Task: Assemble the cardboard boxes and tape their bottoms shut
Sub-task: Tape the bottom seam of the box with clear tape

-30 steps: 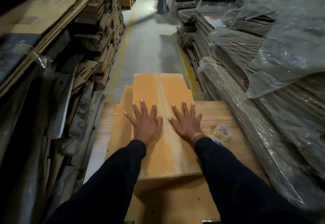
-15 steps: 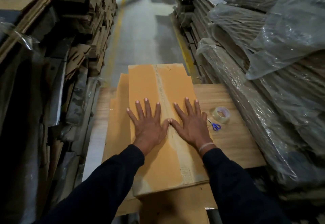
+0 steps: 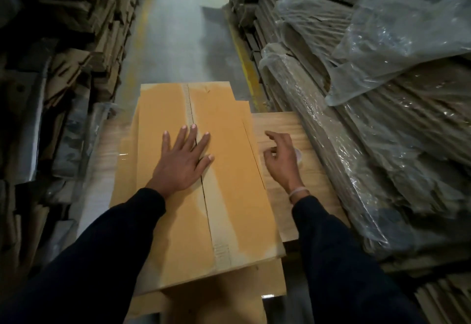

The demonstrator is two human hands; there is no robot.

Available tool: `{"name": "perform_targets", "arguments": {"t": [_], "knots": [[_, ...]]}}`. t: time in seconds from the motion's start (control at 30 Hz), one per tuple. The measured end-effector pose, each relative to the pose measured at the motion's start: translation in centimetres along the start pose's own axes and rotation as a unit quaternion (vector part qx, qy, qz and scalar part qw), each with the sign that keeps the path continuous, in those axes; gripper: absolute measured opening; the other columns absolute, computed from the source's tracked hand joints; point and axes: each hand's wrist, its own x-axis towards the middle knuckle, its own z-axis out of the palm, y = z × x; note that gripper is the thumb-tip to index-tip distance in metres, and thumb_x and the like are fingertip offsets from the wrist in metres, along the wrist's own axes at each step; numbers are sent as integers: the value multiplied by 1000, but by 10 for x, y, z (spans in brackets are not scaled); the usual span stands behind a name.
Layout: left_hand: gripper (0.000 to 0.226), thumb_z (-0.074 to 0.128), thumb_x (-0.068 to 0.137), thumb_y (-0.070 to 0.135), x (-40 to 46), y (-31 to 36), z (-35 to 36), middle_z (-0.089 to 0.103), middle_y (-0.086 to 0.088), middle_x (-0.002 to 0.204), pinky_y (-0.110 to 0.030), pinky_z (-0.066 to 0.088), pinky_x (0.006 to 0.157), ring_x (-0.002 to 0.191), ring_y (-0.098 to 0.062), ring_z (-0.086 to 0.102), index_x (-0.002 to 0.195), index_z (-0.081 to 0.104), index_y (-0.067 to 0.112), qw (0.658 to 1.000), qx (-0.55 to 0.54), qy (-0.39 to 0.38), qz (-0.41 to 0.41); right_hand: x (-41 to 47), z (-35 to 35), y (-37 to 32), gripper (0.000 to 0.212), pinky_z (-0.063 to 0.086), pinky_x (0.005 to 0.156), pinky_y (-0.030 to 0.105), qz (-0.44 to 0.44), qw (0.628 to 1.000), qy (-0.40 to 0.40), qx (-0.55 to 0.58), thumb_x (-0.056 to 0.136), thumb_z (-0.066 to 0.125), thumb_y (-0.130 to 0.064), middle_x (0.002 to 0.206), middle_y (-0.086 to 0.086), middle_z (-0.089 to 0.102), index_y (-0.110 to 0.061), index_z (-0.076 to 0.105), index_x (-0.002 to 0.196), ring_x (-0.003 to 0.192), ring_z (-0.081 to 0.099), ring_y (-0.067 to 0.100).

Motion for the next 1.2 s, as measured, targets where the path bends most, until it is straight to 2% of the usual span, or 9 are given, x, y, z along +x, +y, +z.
{"name": "perform_targets", "arguments": {"t": [0.07,0.17,0.3,0.43,0.73,0.87,1.0,1.1,1.2], "knots": [[73,9,107,66,1,1,2,10,-11,176,-73,5,123,162,-35,6,169,14,28,1000,9,3,1,27,-12,48,53,53,104,45,60,993,-22,-98,92,59,3,135,13,54,-12,62,142,112,61,29],[74,8,106,65,2,2,2,14,-11,175,-72,9,122,162,-35,11,168,18,27,1000,16,8,0,55,-16,108,60,42,109,41,101,955,-110,-255,89,63,-5,139,20,54,-19,58,147,127,49,44],[76,6,104,66,3,2,2,16,-11,175,-71,12,123,162,-34,11,168,19,27,999,31,11,-9,80,-6,152,68,39,111,43,85,896,-200,-388,94,67,-21,149,21,45,-30,44,157,134,41,44],[74,9,104,66,2,4,3,12,-10,175,-65,9,126,163,-32,3,168,16,30,999,31,19,-22,99,12,179,65,42,111,47,52,871,-208,-442,102,58,-30,147,25,46,-33,33,162,134,45,43],[69,11,106,67,0,7,1,-12,-3,175,-58,-3,129,161,-21,-20,167,-1,38,999,2,14,-36,123,30,205,29,47,96,38,3,872,-154,-465,99,64,-19,120,7,67,-29,69,126,119,60,27],[68,10,107,67,0,11,-1,-16,-2,175,-57,-4,129,160,-19,-23,167,-4,39,999,-1,12,-38,121,32,215,6,51,78,31,6,907,-114,-406,94,76,-17,96,5,67,-20,79,98,93,63,22],[70,8,106,67,0,10,1,-10,-4,176,-59,-2,129,162,-23,-16,168,1,36,999,4,20,-30,117,21,208,14,43,75,28,48,951,-95,-291,90,71,-7,97,6,70,-17,79,88,92,65,27],[74,5,104,68,2,6,6,-2,-6,177,-63,3,128,163,-28,-5,169,8,32,999,20,22,-22,116,0,173,25,51,80,32,123,990,-60,-36,88,73,1,90,5,74,-21,74,76,90,66,24],[77,9,104,68,4,3,10,7,-8,176,-68,11,125,162,-33,6,168,21,27,999,24,24,-6,107,-29,97,21,53,84,41,160,968,-51,189,93,74,1,92,3,75,-18,75,85,93,66,22]]}}
